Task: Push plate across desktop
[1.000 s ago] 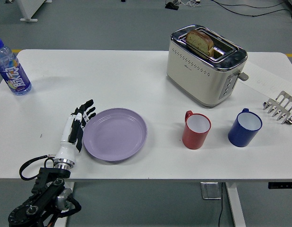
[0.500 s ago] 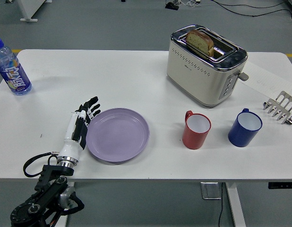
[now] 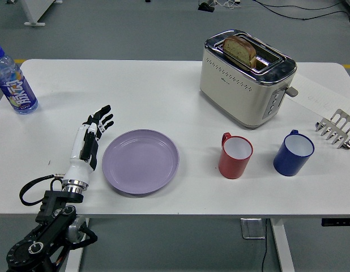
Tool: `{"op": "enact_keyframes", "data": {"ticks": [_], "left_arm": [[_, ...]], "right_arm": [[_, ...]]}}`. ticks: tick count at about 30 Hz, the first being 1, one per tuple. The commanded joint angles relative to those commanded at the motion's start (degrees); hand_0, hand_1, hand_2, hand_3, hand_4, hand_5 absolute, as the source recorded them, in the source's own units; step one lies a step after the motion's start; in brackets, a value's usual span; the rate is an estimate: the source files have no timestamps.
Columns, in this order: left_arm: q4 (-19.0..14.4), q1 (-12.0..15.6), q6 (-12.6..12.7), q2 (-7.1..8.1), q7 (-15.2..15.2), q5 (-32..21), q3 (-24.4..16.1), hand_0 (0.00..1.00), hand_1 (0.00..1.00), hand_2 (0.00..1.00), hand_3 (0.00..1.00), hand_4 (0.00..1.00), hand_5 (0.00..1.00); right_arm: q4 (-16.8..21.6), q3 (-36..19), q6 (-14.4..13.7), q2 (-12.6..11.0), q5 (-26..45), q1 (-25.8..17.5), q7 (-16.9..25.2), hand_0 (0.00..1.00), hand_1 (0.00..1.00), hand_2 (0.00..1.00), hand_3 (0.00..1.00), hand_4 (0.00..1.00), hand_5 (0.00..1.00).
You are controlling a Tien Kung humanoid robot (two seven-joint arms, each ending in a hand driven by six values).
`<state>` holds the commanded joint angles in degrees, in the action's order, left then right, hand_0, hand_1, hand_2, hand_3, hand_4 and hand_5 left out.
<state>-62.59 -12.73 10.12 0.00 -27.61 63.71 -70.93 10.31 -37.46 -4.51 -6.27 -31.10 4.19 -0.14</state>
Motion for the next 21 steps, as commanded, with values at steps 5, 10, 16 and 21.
{"op": "enact_keyframes", "data": {"ticks": [5, 10, 16, 21], "left_arm": [[-2.0, -0.6, -1.6, 1.5, 2.8, 1.4, -4.9, 0.727, 0.782, 0.813, 0.736, 0.496, 0.998], [-2.9, -1.5, -4.3, 4.76, 6.5, 0.3, -8.9, 0.697, 0.761, 0.779, 0.716, 0.501, 0.998], [-2.2, -2.2, -11.4, 10.08, 12.8, -0.7, -15.4, 0.683, 0.754, 0.759, 0.708, 0.508, 0.998], [-1.8, -2.3, -16.0, 13.21, 16.5, -2.6, -19.8, 0.677, 0.754, 0.757, 0.709, 0.512, 0.998]], "right_arm": [[0.0, -0.1, 0.0, 0.0, 0.1, -0.1, 0.0, 0.68, 0.677, 0.756, 0.704, 0.323, 0.313], [0.0, -0.3, -0.1, 0.1, -0.1, -0.3, 0.0, 0.678, 0.677, 0.755, 0.703, 0.323, 0.313], [0.0, -0.6, -0.1, 0.2, -0.1, -0.5, -0.1, 0.675, 0.677, 0.756, 0.703, 0.322, 0.314], [0.0, -0.8, -0.2, 0.2, -0.1, -0.7, -0.1, 0.676, 0.676, 0.755, 0.703, 0.323, 0.315]]}}
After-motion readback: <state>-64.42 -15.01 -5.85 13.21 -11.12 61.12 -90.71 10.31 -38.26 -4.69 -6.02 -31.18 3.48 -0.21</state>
